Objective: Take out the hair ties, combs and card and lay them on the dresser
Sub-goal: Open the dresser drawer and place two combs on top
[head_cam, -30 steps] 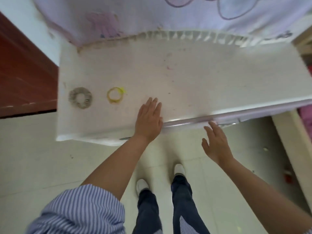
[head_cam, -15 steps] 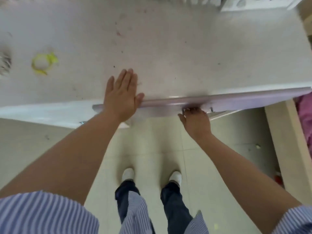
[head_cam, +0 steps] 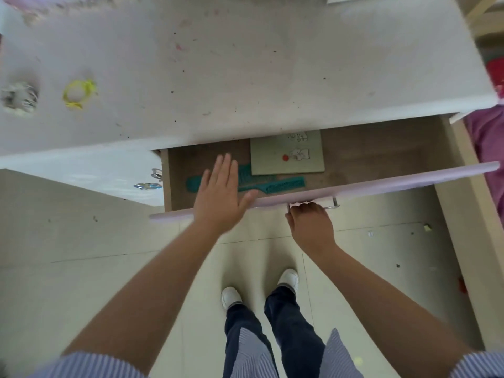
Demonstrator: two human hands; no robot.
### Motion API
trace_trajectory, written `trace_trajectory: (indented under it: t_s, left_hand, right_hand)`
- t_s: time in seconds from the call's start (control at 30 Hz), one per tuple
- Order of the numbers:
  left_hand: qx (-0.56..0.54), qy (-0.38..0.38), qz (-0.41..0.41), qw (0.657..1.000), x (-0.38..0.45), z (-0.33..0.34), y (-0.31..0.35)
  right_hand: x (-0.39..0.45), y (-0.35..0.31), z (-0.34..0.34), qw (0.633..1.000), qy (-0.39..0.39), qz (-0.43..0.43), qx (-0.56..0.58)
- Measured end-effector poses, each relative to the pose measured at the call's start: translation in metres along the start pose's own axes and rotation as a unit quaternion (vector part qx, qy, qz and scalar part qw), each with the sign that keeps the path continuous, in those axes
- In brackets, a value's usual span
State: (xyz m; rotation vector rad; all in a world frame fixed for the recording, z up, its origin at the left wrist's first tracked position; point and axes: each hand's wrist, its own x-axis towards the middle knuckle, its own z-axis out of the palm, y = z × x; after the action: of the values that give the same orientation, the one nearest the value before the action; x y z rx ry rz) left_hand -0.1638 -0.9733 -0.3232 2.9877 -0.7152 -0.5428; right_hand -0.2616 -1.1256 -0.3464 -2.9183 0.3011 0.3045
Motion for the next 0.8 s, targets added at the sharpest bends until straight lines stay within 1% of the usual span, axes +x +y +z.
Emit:
trace_trajectory:
  t_s: [0.07, 0.13, 0.17, 0.23, 0.33, 0.4, 0.47, 0.5, 0.53, 0.57, 0.6, 0.63, 0.67, 0.7, 0.73, 0.77, 0.8]
  left_hand:
    - [-0.009, 0.020, -0.031, 0.999, -0.018, 0.017, 0.006]
    - [0.000, 0.013, -0.052, 0.999, -0.021, 0.028, 0.007]
    - [0.011, 0.004, -0.052, 0.999, -0.021, 0.030, 0.008]
    - [0.018, -0.008, -0.039, 0.999, -0.024, 0.034, 0.010]
    - [0.011, -0.007, -0.023, 1.000, -0.025, 0.034, 0.008]
    - [-0.034, -0.021, -0.023, 0.999, -0.023, 0.033, 0.007]
    - [-0.125, -0.015, -0.065, 0.990, -0.013, 0.030, 0.004]
    - [-0.179, -0.005, -0.094, 0.979, -0.006, 0.027, 0.002]
    - [-0.216, -0.001, -0.123, 0.968, 0.004, 0.023, -0.002]
    - [-0.225, -0.011, -0.142, 0.964, 0.014, 0.020, -0.008]
    - [-0.202, -0.035, -0.147, 0.968, 0.023, 0.018, -0.014]
    - [-0.159, -0.067, -0.141, 0.975, 0.031, 0.016, -0.020]
    - [-0.107, -0.103, -0.135, 0.980, 0.038, 0.016, -0.024]
    - [-0.059, -0.135, -0.134, 0.980, 0.043, 0.017, -0.028]
    - [-0.022, -0.160, -0.134, 0.978, 0.046, 0.020, -0.030]
    - [0.005, -0.166, -0.134, 0.977, 0.048, 0.024, -0.032]
    - [0.023, -0.156, -0.131, 0.979, 0.051, 0.028, -0.034]
  right_hand:
    - [-0.001, 0.003, 0.003, 1.000, -0.011, -0.005, -0.022]
    - [0.001, 0.005, 0.011, 0.998, -0.065, -0.002, 0.004]
    - [0.002, 0.006, 0.017, 0.995, -0.097, 0.002, 0.016]
    - [0.004, 0.011, 0.023, 0.989, -0.146, 0.003, 0.002]
    - [0.008, 0.015, 0.020, 0.982, -0.182, -0.016, -0.044]
    - [0.006, 0.011, 0.010, 0.974, -0.219, -0.025, -0.049]
    - [-0.003, 0.003, -0.008, 0.961, -0.272, -0.047, -0.021]
    - [-0.006, 0.000, -0.020, 0.954, -0.290, -0.069, 0.022]
    - [-0.006, -0.002, -0.033, 0.950, -0.290, -0.092, 0.070]
    - [-0.001, -0.005, -0.048, 0.949, -0.273, -0.111, 0.111]
    - [0.010, -0.008, -0.060, 0.953, -0.238, -0.134, 0.129]
    - [0.026, -0.010, -0.067, 0.960, -0.197, -0.161, 0.115]
    - [0.045, -0.013, -0.069, 0.966, -0.170, -0.182, 0.076]
    - [0.065, -0.016, -0.068, 0.967, -0.164, -0.194, 0.024]
    - [0.083, -0.019, -0.063, 0.963, -0.183, -0.197, -0.022]
    - [0.098, -0.022, -0.054, 0.953, -0.217, -0.203, -0.059]
    - [0.110, -0.025, -0.043, 0.940, -0.249, -0.216, -0.088]
